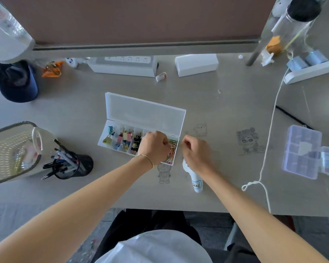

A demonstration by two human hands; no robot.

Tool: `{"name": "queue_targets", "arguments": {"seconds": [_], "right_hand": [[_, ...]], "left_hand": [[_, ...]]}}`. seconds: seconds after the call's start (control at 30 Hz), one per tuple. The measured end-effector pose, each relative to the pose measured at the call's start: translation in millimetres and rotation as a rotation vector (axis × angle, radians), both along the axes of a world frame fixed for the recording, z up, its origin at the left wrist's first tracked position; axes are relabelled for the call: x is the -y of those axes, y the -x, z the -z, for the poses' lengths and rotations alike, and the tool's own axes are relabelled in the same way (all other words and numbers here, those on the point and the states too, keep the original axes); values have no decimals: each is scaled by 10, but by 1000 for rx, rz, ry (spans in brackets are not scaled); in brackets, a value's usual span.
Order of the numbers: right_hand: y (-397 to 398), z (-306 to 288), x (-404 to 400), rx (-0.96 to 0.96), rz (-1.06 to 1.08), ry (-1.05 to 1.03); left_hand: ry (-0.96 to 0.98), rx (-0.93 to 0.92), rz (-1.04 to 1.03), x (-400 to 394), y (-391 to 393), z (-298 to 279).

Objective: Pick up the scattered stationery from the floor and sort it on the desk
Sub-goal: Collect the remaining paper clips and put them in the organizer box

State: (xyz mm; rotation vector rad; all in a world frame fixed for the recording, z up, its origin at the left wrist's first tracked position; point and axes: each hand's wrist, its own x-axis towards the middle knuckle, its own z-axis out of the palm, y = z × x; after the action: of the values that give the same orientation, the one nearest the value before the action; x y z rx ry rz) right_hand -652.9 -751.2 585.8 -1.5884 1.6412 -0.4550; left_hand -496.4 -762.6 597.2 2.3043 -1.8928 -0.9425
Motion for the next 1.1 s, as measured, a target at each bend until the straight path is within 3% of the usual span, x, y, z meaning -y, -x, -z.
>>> {"name": "queue_targets", "arguments": {"seconds": [0.23,0.47,0.57,0.73,1.1], "right_hand": [[-178,16,-9,-106,-27,-33],[-326,8,-2,-241,-115,-56],[-457,-87,-27,-285,-242,38],[-810,-150,-153,-281,-556,429],[-2265,-326,-1125,-237,-1050,550]], "left_hand": [[-148,-83,-34,-14,-128,1],[-98,-5,73,-259,-312,-164],[-29,84,64,-407,-413,-253],[108,189,-21,-760,-681,-336],[140,309,-455,-2239,-1807,-528]]}}
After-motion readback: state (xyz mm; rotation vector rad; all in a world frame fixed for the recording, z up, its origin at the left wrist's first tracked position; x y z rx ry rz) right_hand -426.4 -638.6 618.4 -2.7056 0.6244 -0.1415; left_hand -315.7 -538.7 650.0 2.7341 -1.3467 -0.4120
